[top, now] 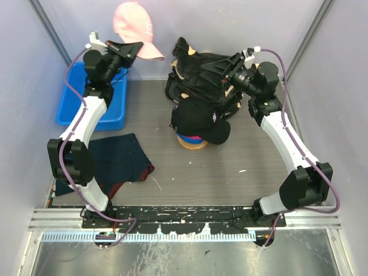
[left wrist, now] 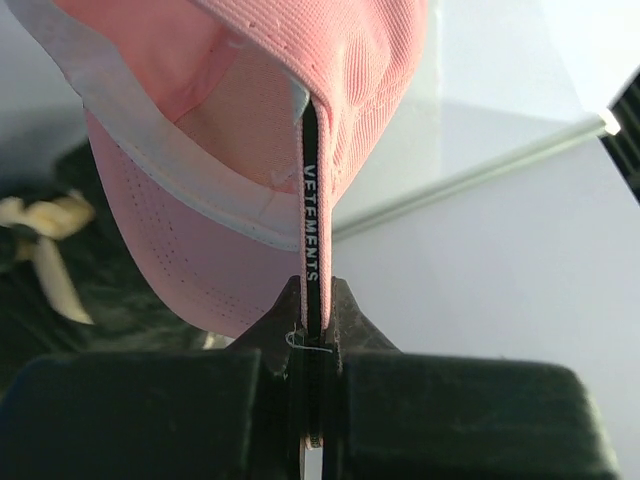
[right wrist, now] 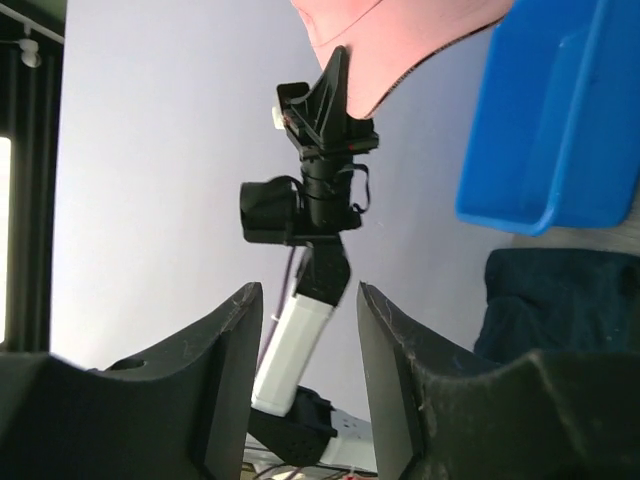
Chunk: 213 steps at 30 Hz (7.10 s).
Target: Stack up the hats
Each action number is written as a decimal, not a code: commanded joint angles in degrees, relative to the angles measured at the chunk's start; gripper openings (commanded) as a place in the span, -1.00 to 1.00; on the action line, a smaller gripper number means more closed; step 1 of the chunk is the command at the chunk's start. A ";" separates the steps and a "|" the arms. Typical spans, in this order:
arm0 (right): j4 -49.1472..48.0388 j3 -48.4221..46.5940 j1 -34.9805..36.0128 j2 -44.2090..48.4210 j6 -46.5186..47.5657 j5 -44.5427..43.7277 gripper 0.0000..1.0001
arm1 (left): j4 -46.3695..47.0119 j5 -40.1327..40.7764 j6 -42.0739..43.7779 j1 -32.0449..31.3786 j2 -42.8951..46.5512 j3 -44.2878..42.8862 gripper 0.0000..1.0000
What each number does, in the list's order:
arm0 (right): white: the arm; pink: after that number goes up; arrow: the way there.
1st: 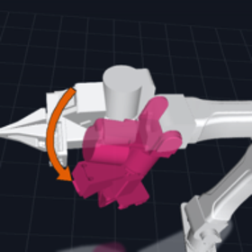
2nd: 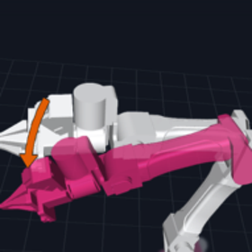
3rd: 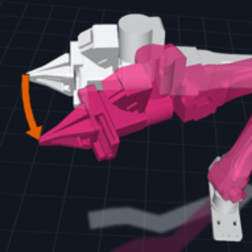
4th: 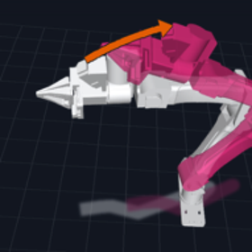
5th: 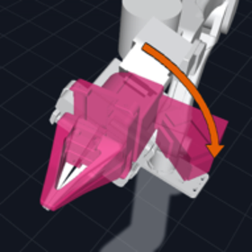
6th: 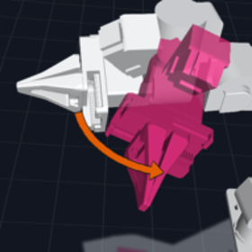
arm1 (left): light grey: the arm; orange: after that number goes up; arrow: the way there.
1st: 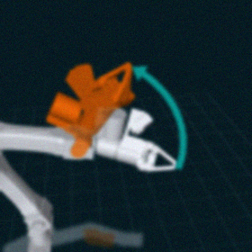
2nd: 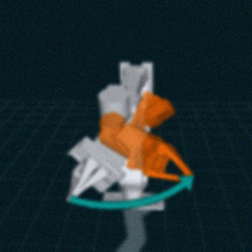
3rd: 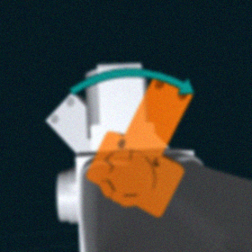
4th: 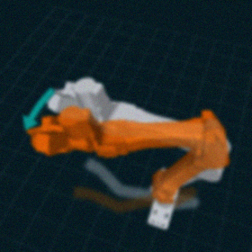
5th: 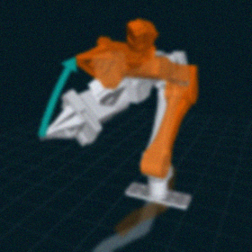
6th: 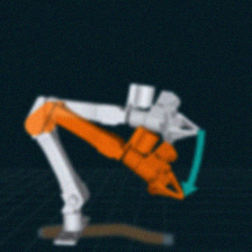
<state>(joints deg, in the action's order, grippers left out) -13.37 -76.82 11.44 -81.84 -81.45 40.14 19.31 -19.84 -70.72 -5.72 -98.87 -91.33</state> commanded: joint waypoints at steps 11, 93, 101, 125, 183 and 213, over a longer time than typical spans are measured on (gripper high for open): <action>-24.01 1.31 7.27 -8.31 -25.43 -10.95 -0.02 | 30.64 5.16 -3.88 -7.91 9.16 8.98 -0.98; -47.32 6.85 -12.96 -11.56 -35.06 24.90 -0.98 | 16.67 -9.58 -7.26 5.00 14.80 28.92 0.41; -53.63 12.83 -13.38 -10.39 -37.26 26.68 -0.98 | 29.21 -25.15 -18.57 6.60 1.66 29.08 0.12; -38.33 22.86 -16.53 -0.13 -26.45 30.64 -0.99 | 15.45 -39.77 -3.17 -4.43 -5.55 39.01 -0.02; -32.29 34.61 -16.25 -0.41 -19.78 31.20 -0.99 | 16.40 -36.90 -7.23 -6.74 -24.83 18.64 -0.87; -65.86 54.41 -21.61 -19.05 -30.02 30.49 -0.99 | 10.74 -36.34 -0.94 -5.58 -22.68 25.98 -0.96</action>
<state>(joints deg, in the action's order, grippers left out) -67.31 -24.88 -9.45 -94.91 -107.24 70.39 35.48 -56.99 -75.94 -12.51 -122.45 -66.96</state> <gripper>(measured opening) 0.094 0.036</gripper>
